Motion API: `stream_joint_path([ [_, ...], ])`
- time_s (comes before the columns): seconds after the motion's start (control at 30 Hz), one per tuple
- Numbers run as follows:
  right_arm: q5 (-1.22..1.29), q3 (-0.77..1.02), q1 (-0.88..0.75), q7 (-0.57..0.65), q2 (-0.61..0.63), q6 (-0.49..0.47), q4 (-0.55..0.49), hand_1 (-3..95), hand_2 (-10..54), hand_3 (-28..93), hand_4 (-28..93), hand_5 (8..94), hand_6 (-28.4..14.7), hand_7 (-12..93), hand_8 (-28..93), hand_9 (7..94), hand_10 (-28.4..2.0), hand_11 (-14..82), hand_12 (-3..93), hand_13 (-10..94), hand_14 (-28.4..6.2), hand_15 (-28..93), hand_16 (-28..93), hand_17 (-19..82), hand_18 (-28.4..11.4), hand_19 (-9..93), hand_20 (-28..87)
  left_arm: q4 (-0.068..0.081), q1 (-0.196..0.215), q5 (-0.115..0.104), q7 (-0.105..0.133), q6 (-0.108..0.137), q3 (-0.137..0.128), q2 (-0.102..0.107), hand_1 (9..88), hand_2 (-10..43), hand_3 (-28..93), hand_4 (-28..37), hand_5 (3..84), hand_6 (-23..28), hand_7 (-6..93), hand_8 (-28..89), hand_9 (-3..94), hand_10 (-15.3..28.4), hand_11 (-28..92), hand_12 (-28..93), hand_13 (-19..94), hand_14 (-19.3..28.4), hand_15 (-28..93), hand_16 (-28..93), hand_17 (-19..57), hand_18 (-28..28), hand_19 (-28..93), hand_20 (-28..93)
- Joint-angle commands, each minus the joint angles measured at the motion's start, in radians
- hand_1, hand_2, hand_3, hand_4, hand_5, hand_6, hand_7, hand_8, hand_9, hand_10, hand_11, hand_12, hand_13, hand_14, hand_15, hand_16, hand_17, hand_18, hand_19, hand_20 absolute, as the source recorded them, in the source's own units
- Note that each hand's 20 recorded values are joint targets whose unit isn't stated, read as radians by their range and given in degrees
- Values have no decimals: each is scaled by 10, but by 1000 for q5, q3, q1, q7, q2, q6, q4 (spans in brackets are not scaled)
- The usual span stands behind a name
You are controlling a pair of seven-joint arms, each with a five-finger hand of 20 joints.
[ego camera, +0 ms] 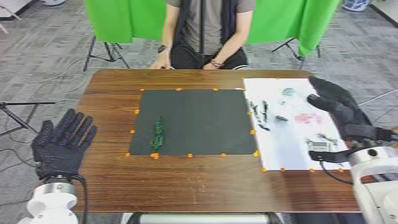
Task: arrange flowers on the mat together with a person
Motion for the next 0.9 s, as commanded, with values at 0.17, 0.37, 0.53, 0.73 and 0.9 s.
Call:
stream_joint_path([
  [0.17, -473, -6, -45, 416, 96, -8, -8, 215, 36, 771, -238, 334, -73, 108, -99, 310, -152, 52, 91, 247, -151, 53, 97, 94, -167, 391, 75, 6, 19, -4, 3, 4, -13, -3, 248, 174, 731, -283, 499, 84, 102, -100, 439, 136, 168, 53, 328, 155, 283, -78, -49, 154, 402, 63],
  [0.37, -693, -87, -17, 638, 124, -76, 18, 238, -35, 751, -240, 397, -88, 104, -101, 369, -195, 77, 110, 297, -190, 106, 151, 86, -190, 490, 73, 5, 22, -8, 0, 6, -14, -6, 249, 173, 734, -283, 501, 85, 104, -100, 441, 137, 170, 54, 329, 155, 284, -77, -49, 154, 403, 64],
  [0.53, -742, -109, 0, 713, 124, -149, 49, 260, -92, 736, -259, 486, -93, 117, -106, 460, -216, 189, 183, 352, -199, 350, 155, 121, -213, 602, 95, 6, 23, -10, 3, 4, -13, -6, 250, 173, 733, -283, 503, 85, 105, -100, 444, 139, 172, 54, 330, 155, 285, -78, -49, 155, 403, 64],
  [0.73, -686, -90, 13, 711, 106, -217, 89, 308, -95, 702, -281, 590, -75, 149, -114, 523, -207, 429, 276, 402, -206, 631, 194, 164, -239, 701, 161, 8, 24, -14, 8, 7, -12, -4, 251, 173, 733, -283, 504, 85, 107, -100, 447, 139, 173, 54, 332, 155, 286, -78, -49, 155, 405, 64],
  [0.9, -603, -81, 40, 714, 82, -329, 127, 363, -95, 661, -282, 669, -38, 165, -121, 620, -178, 433, 279, 484, -184, 655, 225, 210, -238, 737, 201, 8, 27, -13, 7, 10, -10, -7, 251, 171, 736, -283, 505, 85, 110, -100, 448, 139, 175, 55, 332, 155, 286, -79, -48, 155, 406, 63],
])
